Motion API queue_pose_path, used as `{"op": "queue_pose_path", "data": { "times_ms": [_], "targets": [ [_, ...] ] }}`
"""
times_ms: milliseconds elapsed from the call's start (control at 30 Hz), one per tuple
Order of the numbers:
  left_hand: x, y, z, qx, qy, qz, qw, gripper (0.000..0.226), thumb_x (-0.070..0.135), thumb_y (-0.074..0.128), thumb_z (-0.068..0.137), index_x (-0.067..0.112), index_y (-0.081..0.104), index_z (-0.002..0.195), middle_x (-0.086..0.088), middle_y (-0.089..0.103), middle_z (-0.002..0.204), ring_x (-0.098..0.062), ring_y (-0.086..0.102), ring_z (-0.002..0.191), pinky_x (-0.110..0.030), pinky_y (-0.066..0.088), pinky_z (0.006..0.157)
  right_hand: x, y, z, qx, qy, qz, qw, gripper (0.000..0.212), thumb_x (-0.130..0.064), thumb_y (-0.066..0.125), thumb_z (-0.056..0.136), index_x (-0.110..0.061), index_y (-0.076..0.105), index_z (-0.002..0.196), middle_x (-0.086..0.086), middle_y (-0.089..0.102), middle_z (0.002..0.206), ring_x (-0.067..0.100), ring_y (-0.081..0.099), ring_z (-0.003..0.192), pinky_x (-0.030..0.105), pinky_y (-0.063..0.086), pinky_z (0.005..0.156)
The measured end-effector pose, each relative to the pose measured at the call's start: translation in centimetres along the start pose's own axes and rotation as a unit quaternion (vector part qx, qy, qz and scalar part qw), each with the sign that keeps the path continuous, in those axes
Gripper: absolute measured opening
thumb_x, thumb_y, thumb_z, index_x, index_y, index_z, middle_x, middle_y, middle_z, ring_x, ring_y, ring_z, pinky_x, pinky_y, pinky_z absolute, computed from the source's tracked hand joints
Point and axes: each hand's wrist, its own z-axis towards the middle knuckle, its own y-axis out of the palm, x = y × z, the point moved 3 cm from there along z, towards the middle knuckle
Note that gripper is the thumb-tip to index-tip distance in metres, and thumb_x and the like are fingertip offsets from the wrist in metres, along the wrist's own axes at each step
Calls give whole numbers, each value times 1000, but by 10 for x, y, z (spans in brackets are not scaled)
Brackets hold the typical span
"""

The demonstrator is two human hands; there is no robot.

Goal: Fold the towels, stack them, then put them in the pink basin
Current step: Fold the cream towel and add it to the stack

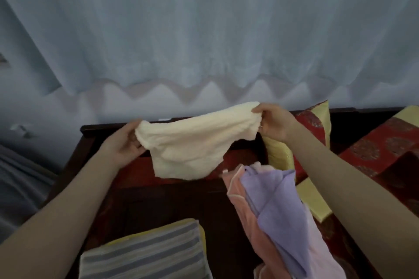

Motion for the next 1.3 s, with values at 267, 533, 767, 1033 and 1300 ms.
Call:
{"op": "queue_pose_path", "data": {
  "times_ms": [267,533,767,1033,1300],
  "targets": [
    [57,-16,-31,2,25,92,995,17,11,46,95,5,59,86,-5,70,58,-13,69,52,-26,58,50,41,55,-11,-74,255,-169,949,24,-27,69,83,-6,69,73,8,68,70,20,64,64,30,54,67],
    [73,-35,-48,10,31,120,992,18,10,40,93,3,56,89,-8,69,60,-19,69,52,-28,57,47,87,71,-51,-60,232,-317,917,25,-18,36,102,-17,50,81,-1,55,86,11,55,74,21,51,58],
    [84,-32,-59,1,36,123,992,9,19,55,91,13,61,91,-6,67,86,-21,62,83,-37,55,69,72,87,-49,-108,142,-227,957,12,-11,57,89,-8,66,82,4,68,75,16,62,71,29,51,66],
    [103,-51,-72,14,51,126,991,16,10,41,85,13,51,73,1,63,53,-13,64,49,-23,56,50,47,70,-40,-3,15,29,999,30,10,39,73,-16,45,59,0,50,64,13,53,59,23,53,57],
    [91,-52,-66,19,41,150,988,12,6,58,84,14,57,76,-3,59,78,-12,62,60,-24,56,48,39,87,-35,40,11,60,997,27,10,31,72,-6,46,57,11,48,63,23,46,61,30,43,60]
  ]
}}
